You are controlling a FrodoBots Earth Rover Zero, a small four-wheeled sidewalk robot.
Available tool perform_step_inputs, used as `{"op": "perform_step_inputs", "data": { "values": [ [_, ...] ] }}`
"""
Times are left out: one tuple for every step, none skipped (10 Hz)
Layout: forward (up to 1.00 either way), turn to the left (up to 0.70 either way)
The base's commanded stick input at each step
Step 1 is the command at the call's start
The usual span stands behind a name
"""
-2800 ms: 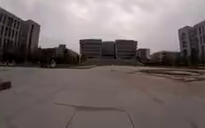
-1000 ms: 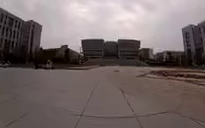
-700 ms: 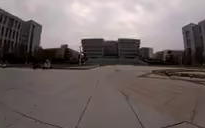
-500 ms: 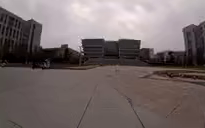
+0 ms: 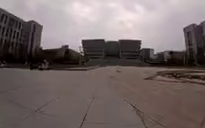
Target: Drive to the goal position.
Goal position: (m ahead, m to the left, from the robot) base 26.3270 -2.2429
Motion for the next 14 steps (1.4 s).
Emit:
{"op": "perform_step_inputs", "data": {
  "values": [
    [1.0,0.0],
    [1.0,0.0],
    [1.0,0.0],
    [1.0,0.0],
    [1.0,0.0],
    [1.0,0.0],
    [1.0,0.0],
    [1.0,0.0],
    [1.0,0.0],
    [1.0,0.0],
    [1.0,0.0],
    [1.0,0.0],
    [1.0,0.0],
    [1.0,0.0]
  ]
}}
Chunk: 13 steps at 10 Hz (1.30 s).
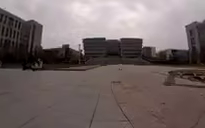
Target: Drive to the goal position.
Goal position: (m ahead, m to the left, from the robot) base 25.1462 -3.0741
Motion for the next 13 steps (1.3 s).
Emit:
{"op": "perform_step_inputs", "data": {
  "values": [
    [1.0,0.0],
    [1.0,0.0],
    [1.0,0.0],
    [1.0,0.0],
    [1.0,0.0],
    [1.0,0.0],
    [1.0,0.0],
    [1.0,-0.03],
    [1.0,-0.27],
    [1.0,-0.27],
    [1.0,-0.27],
    [1.0,-0.27],
    [1.0,-0.27]
  ]
}}
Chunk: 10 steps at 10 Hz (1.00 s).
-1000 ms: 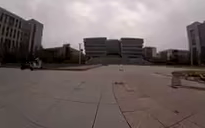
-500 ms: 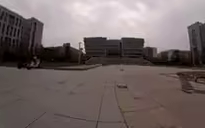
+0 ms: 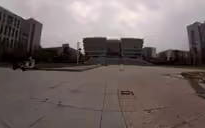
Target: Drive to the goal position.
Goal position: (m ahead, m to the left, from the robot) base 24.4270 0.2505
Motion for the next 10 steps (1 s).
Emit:
{"op": "perform_step_inputs", "data": {
  "values": [
    [1.0,-0.21],
    [1.0,-0.03],
    [1.0,0.0],
    [1.0,0.0],
    [1.0,0.0],
    [1.0,0.0],
    [1.0,0.0],
    [1.0,0.0],
    [1.0,0.0],
    [1.0,0.0]
  ]
}}
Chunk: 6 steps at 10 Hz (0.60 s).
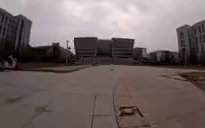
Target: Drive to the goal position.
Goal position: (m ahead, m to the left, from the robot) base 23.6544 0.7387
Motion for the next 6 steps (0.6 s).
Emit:
{"op": "perform_step_inputs", "data": {
  "values": [
    [1.0,0.0],
    [1.0,0.0],
    [1.0,0.0],
    [1.0,0.0],
    [1.0,0.0],
    [1.0,0.0]
  ]
}}
